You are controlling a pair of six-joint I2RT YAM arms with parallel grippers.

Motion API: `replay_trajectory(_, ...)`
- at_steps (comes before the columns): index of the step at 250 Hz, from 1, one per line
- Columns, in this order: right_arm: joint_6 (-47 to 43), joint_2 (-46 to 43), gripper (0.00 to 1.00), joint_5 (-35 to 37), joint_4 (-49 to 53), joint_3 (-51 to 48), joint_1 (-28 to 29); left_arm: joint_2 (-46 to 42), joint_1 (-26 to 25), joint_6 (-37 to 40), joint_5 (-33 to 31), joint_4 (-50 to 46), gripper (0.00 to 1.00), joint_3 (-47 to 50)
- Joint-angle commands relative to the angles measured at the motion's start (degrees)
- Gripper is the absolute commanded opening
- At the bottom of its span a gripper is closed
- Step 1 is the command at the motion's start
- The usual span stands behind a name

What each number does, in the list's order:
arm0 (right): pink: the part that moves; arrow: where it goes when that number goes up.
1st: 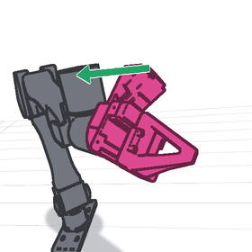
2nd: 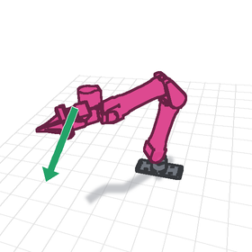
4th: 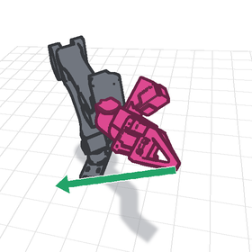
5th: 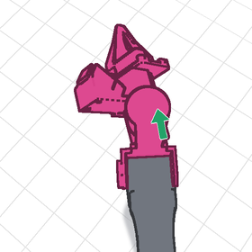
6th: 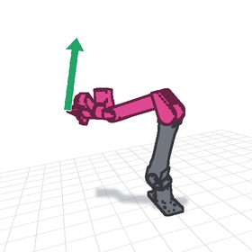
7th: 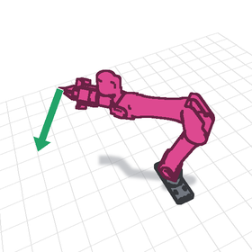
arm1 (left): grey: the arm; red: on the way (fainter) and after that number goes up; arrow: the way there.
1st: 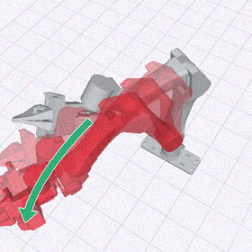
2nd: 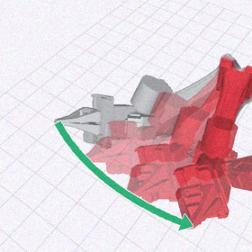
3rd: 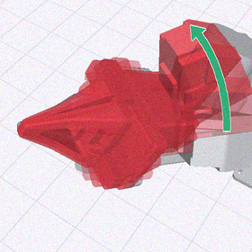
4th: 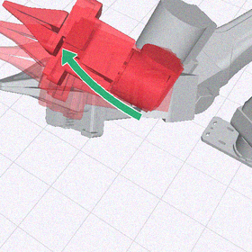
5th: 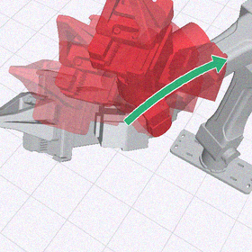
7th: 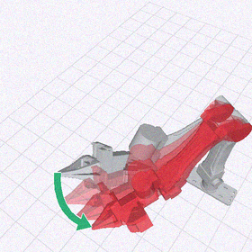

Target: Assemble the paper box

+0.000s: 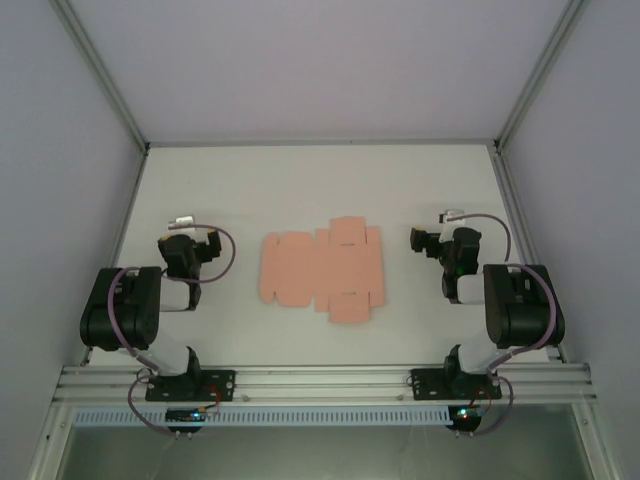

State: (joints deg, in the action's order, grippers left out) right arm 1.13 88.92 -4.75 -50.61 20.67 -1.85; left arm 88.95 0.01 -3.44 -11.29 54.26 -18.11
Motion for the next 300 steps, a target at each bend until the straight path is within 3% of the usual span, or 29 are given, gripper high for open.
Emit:
replay_trajectory(1,0.99,0.01,0.99,0.18,0.25,0.70,0.15,-0.60,0.30,0.62,0.85,1.90,0.99,-1.49)
replay_trajectory(70,1.33,-0.22,0.99,0.79,0.16,0.59,0.08,-0.86,0.32,0.75,1.00,2.06,0.99,-1.69)
replay_trajectory(100,2.05,-3.63,0.99,4.40,2.47,0.76,0.09,-4.00,0.33,0.91,1.25,-6.09,1.00,-4.87)
replay_trajectory(129,0.77,-11.70,0.99,11.40,16.59,5.31,2.22,-10.03,0.21,0.01,-1.14,-19.15,1.00,-9.82)
replay_trajectory(143,1.48,-14.77,0.99,11.87,25.70,9.21,3.09,-13.23,0.08,-3.92,-1.65,-25.96,1.00,-12.01)
replay_trajectory(172,9.77,-18.69,0.99,11.66,44.03,17.88,5.46,-17.50,-0.87,-10.78,3.67,-38.03,1.00,-16.02)
replay_trajectory(199,13.49,-21.49,0.97,8.88,53.88,22.77,10.84,-19.44,-4.51,-14.86,8.00,-48.55,1.00,-19.13)
replay_trajectory(241,18.01,-20.73,0.92,2.84,58.85,24.94,20.62,-21.16,-9.58,-22.49,19.79,-53.84,1.00,-17.62)
replay_trajectory(273,19.90,-14.13,0.84,-5.01,59.95,26.43,25.20,-19.70,-12.16,-24.74,26.02,-55.58,1.00,-17.95)
replay_trajectory(300,20.06,-7.92,0.83,-7.27,59.53,27.47,27.87,-16.82,-13.85,-26.32,30.79,-53.89,1.00,-17.25)
